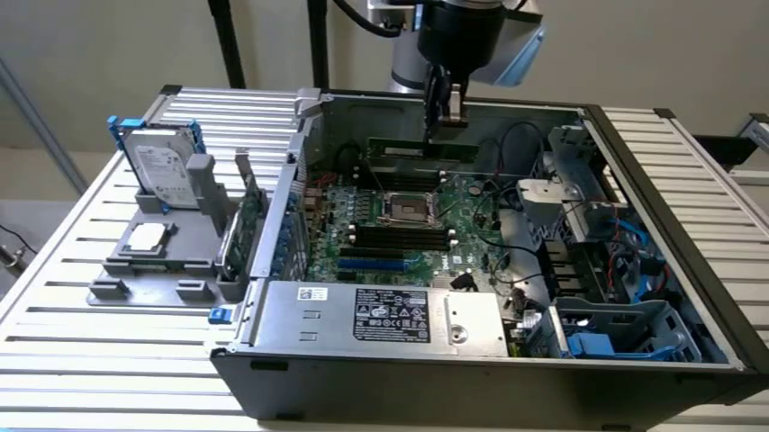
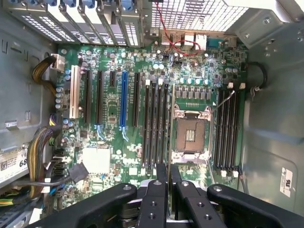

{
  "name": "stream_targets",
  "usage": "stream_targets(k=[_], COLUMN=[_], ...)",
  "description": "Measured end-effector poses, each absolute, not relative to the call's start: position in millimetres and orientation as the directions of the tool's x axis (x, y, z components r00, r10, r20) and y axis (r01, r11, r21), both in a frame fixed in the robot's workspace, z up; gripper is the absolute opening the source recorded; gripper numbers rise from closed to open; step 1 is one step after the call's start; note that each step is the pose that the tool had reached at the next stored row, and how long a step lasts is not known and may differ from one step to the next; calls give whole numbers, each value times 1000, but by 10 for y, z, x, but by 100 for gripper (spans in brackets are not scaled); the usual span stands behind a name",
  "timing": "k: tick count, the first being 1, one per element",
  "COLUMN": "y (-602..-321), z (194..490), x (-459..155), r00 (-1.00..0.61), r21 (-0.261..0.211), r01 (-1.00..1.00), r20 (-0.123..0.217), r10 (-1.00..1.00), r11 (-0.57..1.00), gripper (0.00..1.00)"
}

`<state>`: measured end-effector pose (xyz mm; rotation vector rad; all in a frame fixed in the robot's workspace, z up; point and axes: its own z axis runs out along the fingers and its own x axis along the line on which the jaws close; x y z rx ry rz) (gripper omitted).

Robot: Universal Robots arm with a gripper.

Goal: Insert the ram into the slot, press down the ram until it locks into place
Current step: 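Insert the ram into the slot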

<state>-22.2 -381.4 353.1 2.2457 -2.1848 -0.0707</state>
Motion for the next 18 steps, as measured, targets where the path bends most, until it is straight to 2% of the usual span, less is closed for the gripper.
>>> stream_targets(k=[18], y=[-4013], z=[3265], x=[-284], r00=[29], r21=[33], r01=[-999], r20=[-26], r10=[-999], r11=[-30], gripper=[14])
